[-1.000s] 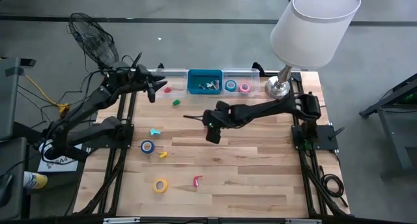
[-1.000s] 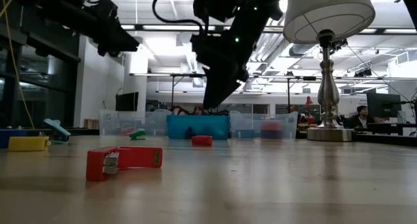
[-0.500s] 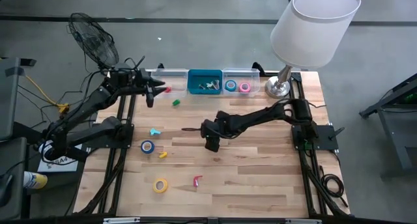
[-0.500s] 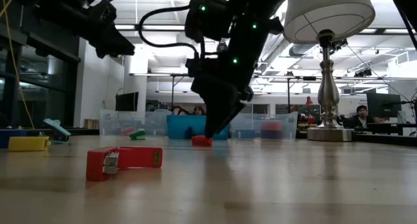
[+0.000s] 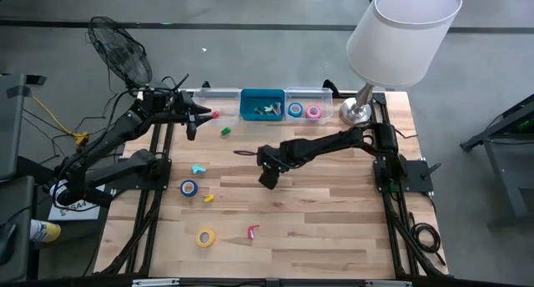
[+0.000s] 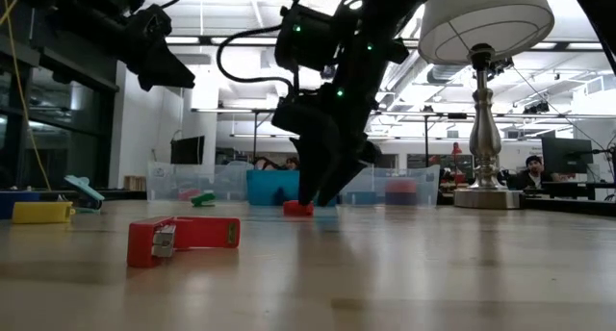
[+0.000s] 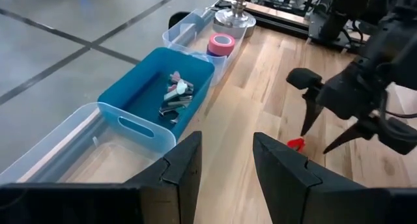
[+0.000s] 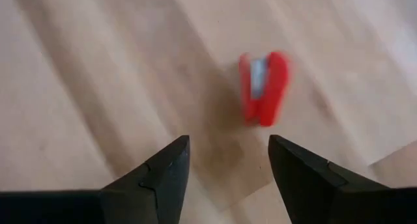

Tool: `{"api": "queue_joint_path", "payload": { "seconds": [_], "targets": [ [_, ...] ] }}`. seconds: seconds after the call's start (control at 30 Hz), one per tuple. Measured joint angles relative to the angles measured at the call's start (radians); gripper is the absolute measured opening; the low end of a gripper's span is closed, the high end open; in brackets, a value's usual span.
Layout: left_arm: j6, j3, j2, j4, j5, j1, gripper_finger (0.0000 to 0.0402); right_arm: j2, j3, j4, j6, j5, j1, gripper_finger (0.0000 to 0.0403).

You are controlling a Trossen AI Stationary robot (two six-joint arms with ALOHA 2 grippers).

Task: Pick and place Stapler, Stapler remover, tape
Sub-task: Put the top red stapler into the left transparent bin

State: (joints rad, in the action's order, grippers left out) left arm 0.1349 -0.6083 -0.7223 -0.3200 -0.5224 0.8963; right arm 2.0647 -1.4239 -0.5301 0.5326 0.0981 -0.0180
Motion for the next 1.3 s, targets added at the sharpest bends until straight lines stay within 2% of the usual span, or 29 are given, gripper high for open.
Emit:
{"api": "queue_joint_path", "payload": {
  "seconds": [0.27,0.5,0.7,1.3],
  "targets": [
    [0.000,0.000,0.000,0.002,0.006,0.000,0.0136,0.000,0.000,0.009,-0.114,-0.002,-0.028,0.0200],
    [0.000,0.000,0.000,0.002,0.008,0.000,0.0136,0.004,0.000,0.073,-0.248,0.044,-0.028,0.0199],
    [0.000,0.000,0.000,0.002,0.008,0.000,0.0136,0.006,0.000,0.069,-0.284,0.105,-0.026,0.0197],
    [0.000,0.000,0.000,0.003,0.017,0.000,0.0136,0.023,-0.001,0.063,-0.280,0.071,-0.034,0.0184]
  ]
}}
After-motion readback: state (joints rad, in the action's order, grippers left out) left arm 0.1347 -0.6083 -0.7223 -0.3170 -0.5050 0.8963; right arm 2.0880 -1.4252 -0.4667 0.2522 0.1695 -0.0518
